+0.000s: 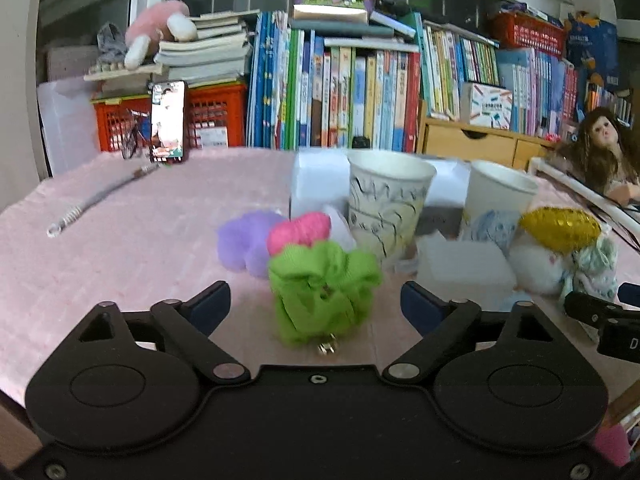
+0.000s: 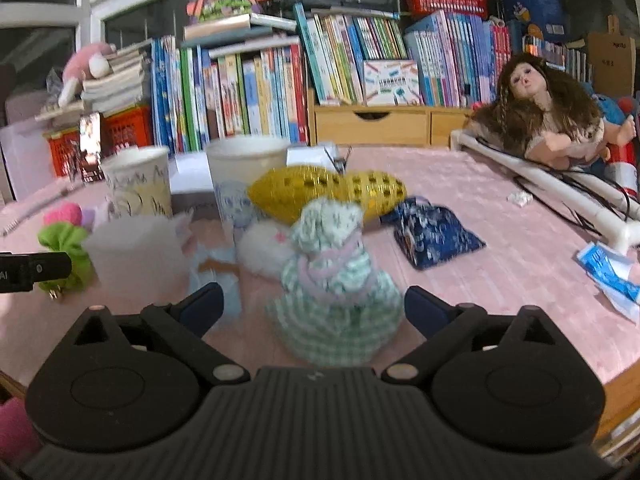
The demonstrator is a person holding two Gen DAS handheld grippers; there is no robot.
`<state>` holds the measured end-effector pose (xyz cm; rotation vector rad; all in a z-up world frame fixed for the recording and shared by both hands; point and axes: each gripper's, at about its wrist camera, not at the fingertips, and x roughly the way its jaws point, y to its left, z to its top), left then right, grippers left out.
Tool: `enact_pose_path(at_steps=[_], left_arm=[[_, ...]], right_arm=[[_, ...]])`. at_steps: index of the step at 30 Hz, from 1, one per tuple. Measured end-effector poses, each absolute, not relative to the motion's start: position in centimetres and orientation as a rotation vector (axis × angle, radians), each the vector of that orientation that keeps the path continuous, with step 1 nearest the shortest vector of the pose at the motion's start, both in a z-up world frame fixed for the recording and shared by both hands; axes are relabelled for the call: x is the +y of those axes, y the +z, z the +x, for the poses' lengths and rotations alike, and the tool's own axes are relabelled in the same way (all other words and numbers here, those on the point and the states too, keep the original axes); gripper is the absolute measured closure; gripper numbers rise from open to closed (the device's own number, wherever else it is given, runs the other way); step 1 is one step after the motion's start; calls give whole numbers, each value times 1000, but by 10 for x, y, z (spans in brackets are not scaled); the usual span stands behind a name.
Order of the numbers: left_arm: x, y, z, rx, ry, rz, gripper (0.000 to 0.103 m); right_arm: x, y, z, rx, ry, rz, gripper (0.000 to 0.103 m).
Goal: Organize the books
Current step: 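Grasp the green scrunchie with the left tool while the right tool grasps the green gingham pouch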
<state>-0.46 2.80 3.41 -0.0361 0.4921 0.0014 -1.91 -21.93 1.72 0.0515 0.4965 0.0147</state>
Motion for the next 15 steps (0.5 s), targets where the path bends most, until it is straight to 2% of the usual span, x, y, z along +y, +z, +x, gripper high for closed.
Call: enact_pose_path(at_steps=[4,13,15], left_arm=[[31,36,-1,497,-21,-43,29],[26,28,11,500,-42,-39,29],[27,28,15,481,-14,-45,25]], right_arm=[[-217,17,-12,496,17,19,11],[-219,14,-5,483,5,10,16],[-223,17,-4,474,-2,17,18]])
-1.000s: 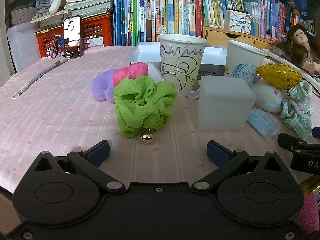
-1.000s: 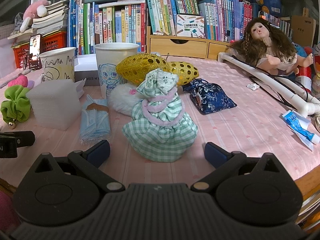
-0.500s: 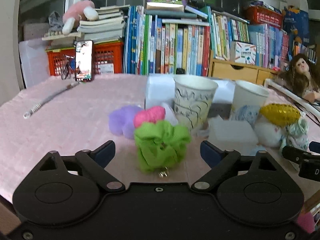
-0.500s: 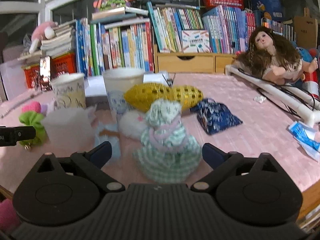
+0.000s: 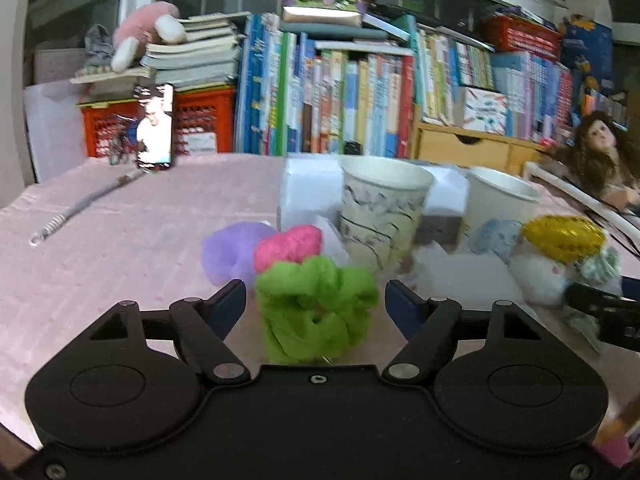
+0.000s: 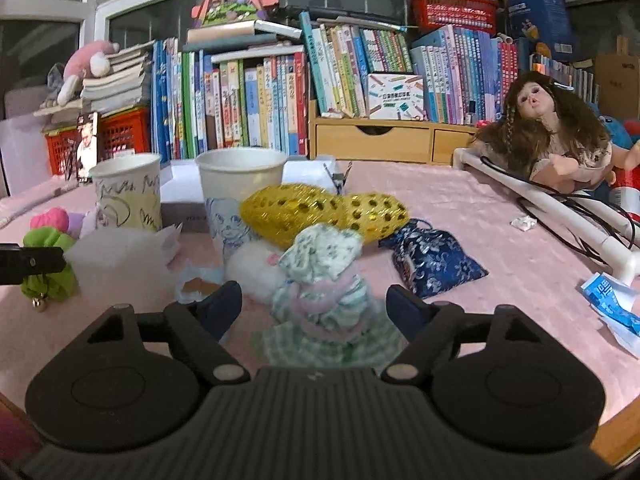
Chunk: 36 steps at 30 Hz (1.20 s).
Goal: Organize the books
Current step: 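Grasp the green scrunchie with the left tool while the right tool grasps the green gingham pouch, then lift and carry the scrunchie and gingham pouch over the grey metal tray with both tools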
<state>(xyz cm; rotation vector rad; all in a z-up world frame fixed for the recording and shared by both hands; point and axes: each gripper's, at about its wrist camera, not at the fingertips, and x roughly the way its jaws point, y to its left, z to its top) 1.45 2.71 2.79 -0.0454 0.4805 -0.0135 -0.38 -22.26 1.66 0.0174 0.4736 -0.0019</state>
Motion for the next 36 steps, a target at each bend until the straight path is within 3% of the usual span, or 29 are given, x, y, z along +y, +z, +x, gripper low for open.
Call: enact_pose_path(at_steps=[3,8,11,13,15,18,36], left_arm=[[30,25,20,457,10,-76,13],[32,12,33,491,27,-104,14],[38,7,38,506,15,-152,19],[42,4,41,527,-4,-193,28],[48,1,44,558,-23,-243,44],[55,2,41,565,-6,-268,56],[51,63,3,488,-99,-249,60]], right_arm=[[-225,18,1,470,0,17,19],[-225,14,12,492,-5,20,27],[-225,10,13,502,-6,27,30],[-226,8,12,506,-4,34,34],[-226,7,10,512,-2,39,45],[-227,9,6,515,0,45,56],[-233,60,-15,411,84,126,59]])
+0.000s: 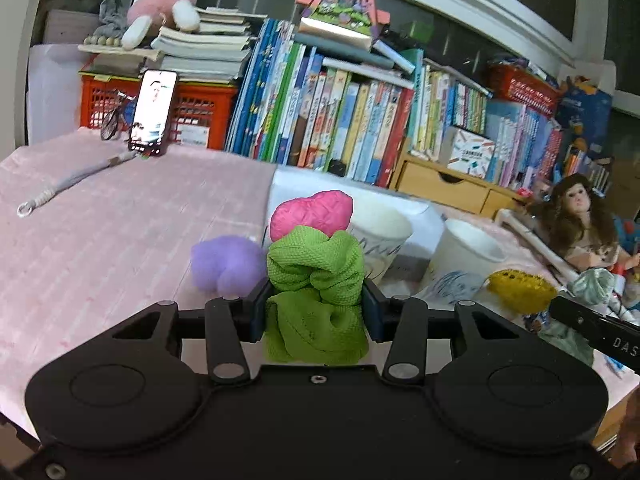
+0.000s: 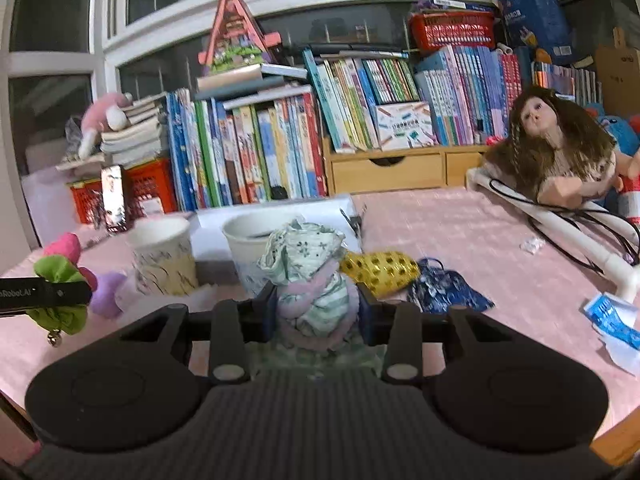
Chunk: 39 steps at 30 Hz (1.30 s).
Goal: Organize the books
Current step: 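Lift and carry the scrunchie and gingham pouch over the grey metal tray with both tools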
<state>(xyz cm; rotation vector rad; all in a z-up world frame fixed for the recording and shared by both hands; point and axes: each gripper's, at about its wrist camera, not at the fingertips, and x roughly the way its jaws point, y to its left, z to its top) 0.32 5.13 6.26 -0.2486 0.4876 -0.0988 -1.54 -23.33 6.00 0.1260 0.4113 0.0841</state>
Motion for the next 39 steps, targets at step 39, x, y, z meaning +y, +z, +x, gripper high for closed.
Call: enact_pose_path(at_steps=[39], left_arm=[[28,173,194,628,-204,-155,59]], right_arm=[[-226,136,171,591,209,190,60]])
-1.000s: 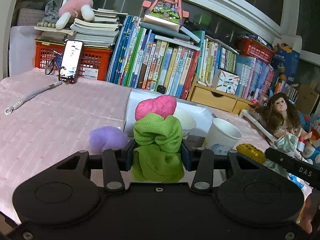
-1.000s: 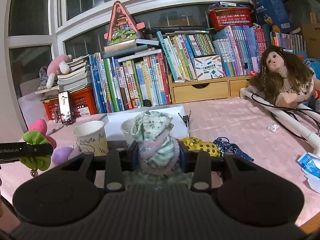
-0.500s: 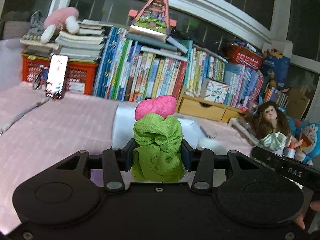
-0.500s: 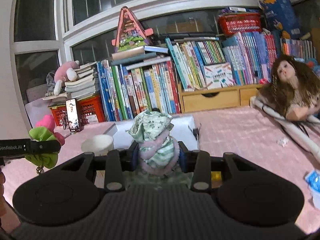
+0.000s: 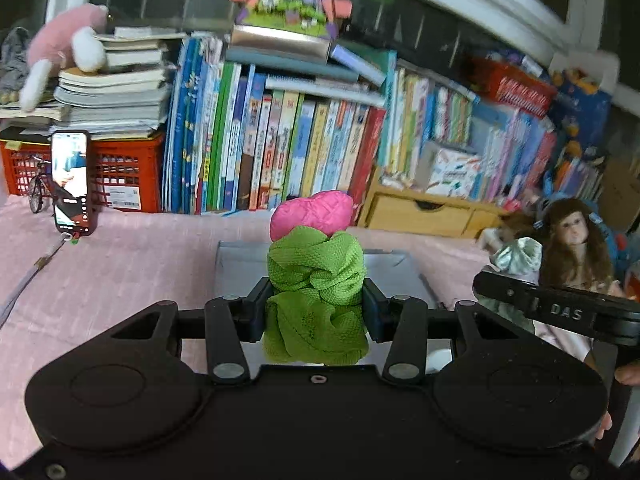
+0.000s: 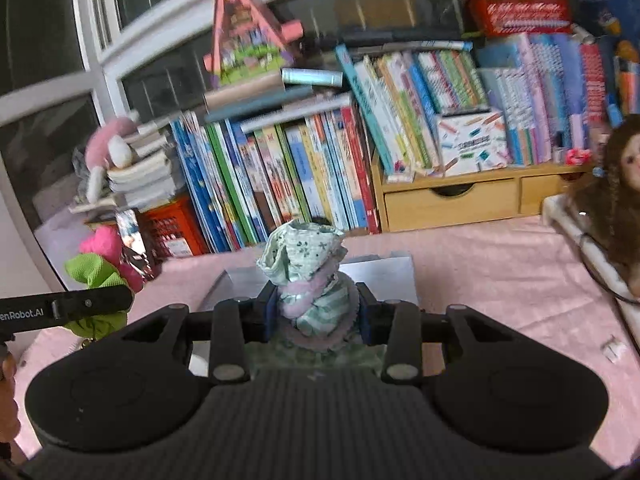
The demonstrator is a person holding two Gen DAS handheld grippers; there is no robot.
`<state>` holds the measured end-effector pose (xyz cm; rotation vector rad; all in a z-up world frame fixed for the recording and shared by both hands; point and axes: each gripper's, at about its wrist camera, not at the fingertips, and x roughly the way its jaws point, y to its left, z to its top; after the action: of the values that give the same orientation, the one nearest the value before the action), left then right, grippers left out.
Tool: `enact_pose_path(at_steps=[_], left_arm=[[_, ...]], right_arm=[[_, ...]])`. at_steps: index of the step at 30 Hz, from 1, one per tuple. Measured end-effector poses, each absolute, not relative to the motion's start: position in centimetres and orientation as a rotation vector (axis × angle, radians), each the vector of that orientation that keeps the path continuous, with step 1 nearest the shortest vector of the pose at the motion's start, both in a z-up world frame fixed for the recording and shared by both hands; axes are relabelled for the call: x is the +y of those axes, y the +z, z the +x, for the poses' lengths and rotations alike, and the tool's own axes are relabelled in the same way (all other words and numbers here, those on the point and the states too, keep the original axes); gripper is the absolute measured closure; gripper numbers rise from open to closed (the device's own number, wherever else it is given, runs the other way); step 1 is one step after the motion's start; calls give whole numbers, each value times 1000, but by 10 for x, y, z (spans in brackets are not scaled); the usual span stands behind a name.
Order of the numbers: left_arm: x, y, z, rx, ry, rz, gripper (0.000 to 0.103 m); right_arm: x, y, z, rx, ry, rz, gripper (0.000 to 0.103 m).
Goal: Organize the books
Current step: 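Lift and carry the scrunchie and gingham pouch over the grey metal tray with both tools, then lower the scrunchie into the tray and open the left tool while the right releases the pouch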
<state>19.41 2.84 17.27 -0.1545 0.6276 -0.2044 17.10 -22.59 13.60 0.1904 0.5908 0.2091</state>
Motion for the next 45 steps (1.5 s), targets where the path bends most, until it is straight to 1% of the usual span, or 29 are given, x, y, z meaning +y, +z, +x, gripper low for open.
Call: enact_pose_path(at_steps=[6,15,29,35,40,42,44,45], left_arm=[[18,142,261,784,-202,-161,59],[17,86,331,1006,-196,-170,59],[18,45,364,1156,-218,-195,59],[19,42,371,1178,-226,-208,58],[17,41,374,1194,-234,-203,57],[16,39,375,1199,-239,-200,55],[15,38,375,1199,-236,-191,53],[15,38,375,1197,-237,-190,51]], right_arm=[[-222,107,225,743,183,221,60],[-202,73,272,915,200,112,59],[-187,37,307,1086,163,52,58],[-185,33,313,1121,155,34,57],[-183,32,316,1138,155,23,52],[-182,32,316,1141,156,18,48],[-182,32,317,1142,158,17,47],[-182,32,317,1139,158,17,42]])
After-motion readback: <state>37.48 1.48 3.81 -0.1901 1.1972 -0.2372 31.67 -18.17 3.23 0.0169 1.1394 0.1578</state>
